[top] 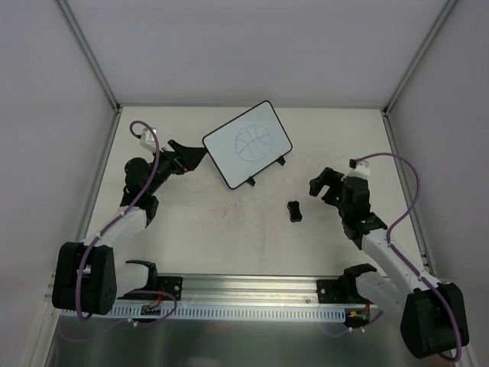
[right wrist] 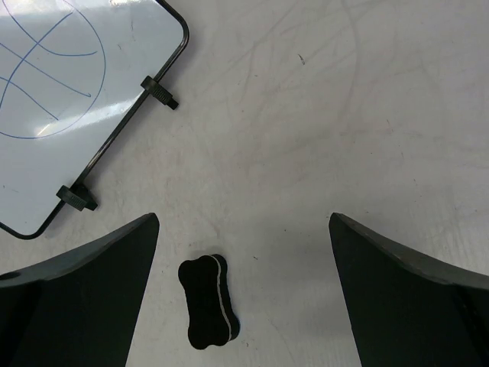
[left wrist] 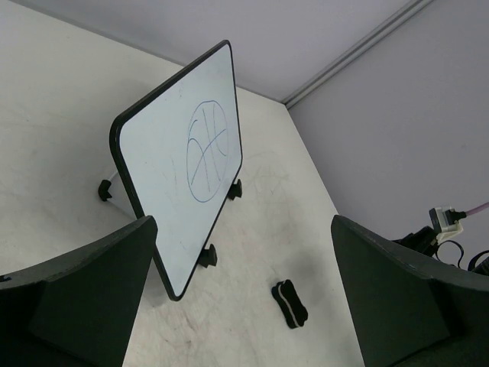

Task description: Erase the whiteboard

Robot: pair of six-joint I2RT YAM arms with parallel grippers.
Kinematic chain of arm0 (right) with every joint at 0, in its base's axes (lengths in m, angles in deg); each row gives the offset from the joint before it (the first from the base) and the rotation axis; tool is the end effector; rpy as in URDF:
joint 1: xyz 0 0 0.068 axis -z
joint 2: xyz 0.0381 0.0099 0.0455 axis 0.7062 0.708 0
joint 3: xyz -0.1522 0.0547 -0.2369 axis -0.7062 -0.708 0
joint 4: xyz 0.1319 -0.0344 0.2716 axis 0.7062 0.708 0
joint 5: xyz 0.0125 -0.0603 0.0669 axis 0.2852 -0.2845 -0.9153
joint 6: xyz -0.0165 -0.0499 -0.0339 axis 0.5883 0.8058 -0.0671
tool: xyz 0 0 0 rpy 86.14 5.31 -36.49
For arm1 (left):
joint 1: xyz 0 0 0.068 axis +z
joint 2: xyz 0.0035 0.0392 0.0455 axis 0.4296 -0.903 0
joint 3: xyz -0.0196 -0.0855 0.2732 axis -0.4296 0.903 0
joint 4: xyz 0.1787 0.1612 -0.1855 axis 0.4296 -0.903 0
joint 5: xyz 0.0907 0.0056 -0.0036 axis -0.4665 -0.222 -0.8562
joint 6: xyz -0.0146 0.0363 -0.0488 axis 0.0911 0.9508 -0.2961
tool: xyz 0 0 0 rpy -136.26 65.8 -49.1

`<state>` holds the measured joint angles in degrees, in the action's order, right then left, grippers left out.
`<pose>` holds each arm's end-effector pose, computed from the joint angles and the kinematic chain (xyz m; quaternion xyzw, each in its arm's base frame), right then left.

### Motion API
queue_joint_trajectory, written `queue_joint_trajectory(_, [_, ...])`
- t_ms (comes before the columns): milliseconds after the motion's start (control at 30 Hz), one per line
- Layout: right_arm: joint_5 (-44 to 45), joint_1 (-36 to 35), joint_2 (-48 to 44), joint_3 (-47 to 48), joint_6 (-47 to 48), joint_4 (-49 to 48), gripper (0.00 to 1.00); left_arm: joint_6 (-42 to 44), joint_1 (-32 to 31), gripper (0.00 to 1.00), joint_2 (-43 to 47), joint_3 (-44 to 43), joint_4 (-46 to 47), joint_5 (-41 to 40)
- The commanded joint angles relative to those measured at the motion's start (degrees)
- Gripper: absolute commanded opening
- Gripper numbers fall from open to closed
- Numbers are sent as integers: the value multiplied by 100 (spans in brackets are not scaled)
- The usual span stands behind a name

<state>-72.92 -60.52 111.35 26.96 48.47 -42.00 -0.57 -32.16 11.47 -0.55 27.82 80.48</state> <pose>0.2418 0.0611 0.2068 0.0180 0.8112 0.0910 0.5773 0.2879 -0.0545 0.2547 -0.0454 0.6553 -0.4474 0.6069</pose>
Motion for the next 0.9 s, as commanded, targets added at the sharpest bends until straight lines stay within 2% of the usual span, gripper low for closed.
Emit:
queue_joint_trajectory(0, [60,-31,3,141,98,-240,99,98,-5,99,47,-41,182,92])
queue_joint_trajectory(133, [-221,-58,204,272,299,-152,99,151,-5,99,3,-14,191,48])
queue_joint_trajectory(267, [-81,-285,757,817,537,444,98,143,-5,99,-120,-14,252,30])
queue_joint_trajectory(367, [7,-523,1197,1142,677,805,88,64,-5,99,-260,21,463,65])
queue_joint_trajectory(433, [-2,-672,1417,1353,774,963,87,-15,-5,99,-348,21,586,100])
queue_joint_trajectory(533, [51,-813,1637,1827,836,1613,79,-95,-5,99,-445,21,683,135])
queue_joint_trajectory(567, [69,-848,1707,1976,897,2006,72,-112,-5,99,-463,30,761,135])
queue_joint_trajectory(600, [95,-901,1769,2117,941,2167,70,-147,-5,99,-489,39,806,144])
queue_joint_trajectory(733, [-212,-998,2199,2540,1073,2818,71,-200,-5,99,-647,56,946,162])
queue_joint_trajectory(867, [-318,-1156,2568,2532,1187,2942,71,-183,-5,99,-753,30,1017,232])
